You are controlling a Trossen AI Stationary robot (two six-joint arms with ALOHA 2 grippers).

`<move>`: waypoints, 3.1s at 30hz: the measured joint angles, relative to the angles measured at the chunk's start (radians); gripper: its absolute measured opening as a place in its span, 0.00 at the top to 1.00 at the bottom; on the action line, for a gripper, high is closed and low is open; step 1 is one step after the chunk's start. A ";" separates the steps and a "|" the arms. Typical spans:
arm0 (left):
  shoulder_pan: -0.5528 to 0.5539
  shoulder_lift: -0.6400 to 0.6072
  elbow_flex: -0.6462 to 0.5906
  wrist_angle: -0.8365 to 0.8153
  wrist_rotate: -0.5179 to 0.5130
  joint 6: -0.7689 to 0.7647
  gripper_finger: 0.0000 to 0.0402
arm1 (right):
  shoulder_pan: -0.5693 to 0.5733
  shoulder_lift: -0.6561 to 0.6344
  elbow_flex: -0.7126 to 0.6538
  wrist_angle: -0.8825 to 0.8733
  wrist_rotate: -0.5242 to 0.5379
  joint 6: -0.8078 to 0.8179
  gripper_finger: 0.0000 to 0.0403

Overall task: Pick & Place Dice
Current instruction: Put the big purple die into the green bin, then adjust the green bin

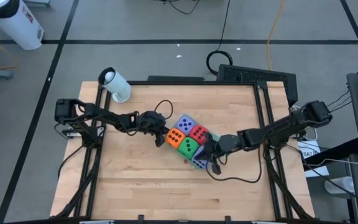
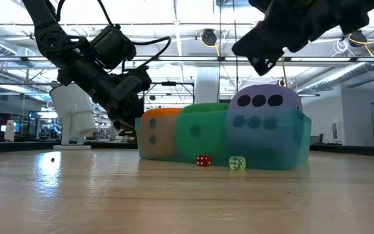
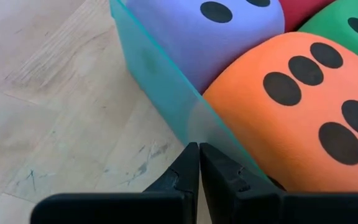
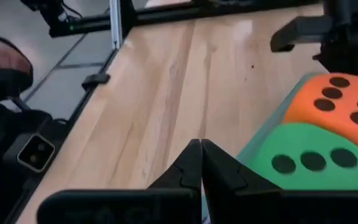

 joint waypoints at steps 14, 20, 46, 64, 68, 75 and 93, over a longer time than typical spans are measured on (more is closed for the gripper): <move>0.001 0.000 0.000 0.000 -0.005 0.004 0.94 | -0.002 0.055 0.006 -0.202 0.035 0.139 1.00; 0.000 0.000 0.000 0.005 -0.005 0.003 0.94 | -0.005 0.145 0.009 -0.143 -0.030 0.136 1.00; -0.016 0.000 0.001 0.027 -0.008 -0.016 0.94 | -0.008 0.268 0.070 -0.267 -0.058 0.117 1.00; -0.025 0.000 0.001 0.070 -0.047 -0.043 0.94 | -0.037 0.272 0.072 -0.300 -0.017 0.134 1.00; -0.026 0.000 0.002 0.064 -0.045 -0.042 0.94 | -0.027 0.213 0.068 -0.238 -0.012 0.108 1.00; -0.027 0.000 0.003 0.056 -0.027 -0.039 0.94 | 0.027 0.062 0.063 -0.261 0.077 0.030 1.00; -0.027 0.000 0.003 0.049 -0.023 0.024 0.94 | 0.249 -0.107 0.068 -0.542 0.182 0.416 1.00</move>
